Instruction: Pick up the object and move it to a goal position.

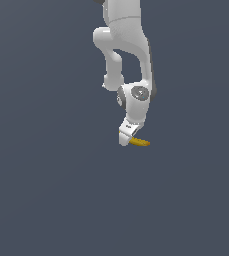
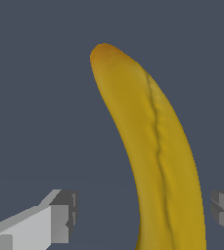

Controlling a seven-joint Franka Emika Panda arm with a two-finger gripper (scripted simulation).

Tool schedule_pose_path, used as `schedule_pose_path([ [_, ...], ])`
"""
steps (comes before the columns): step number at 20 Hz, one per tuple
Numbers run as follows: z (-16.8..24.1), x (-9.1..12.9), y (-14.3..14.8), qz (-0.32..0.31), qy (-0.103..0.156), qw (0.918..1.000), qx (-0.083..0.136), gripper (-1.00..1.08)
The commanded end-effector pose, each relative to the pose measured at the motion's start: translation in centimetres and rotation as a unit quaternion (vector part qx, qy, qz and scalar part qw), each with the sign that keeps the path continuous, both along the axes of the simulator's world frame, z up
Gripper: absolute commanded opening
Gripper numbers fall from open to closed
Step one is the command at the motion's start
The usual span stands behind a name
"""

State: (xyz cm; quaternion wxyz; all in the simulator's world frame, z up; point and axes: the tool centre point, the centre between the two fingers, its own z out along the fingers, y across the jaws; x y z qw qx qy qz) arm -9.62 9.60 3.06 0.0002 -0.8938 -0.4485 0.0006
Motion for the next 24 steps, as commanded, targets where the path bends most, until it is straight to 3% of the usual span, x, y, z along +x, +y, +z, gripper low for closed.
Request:
schedule_pose_path([
  [1,-0.8,0.0,0.0,0.0,0.0,1.0,0.0,1.0],
  [5,-1.2,0.0,0.0,0.001,-0.001,1.0,0.0,1.0],
  [6,-1.2,0.0,0.0,0.001,-0.001,1.0,0.0,-1.0],
  [18,-1.0,0.2,-0.2,0.0,-0.002,1.0,0.0,-1.0],
  [24,0.5,0.6,-1.7,0.0,-0.002,1.0,0.0,-1.0],
])
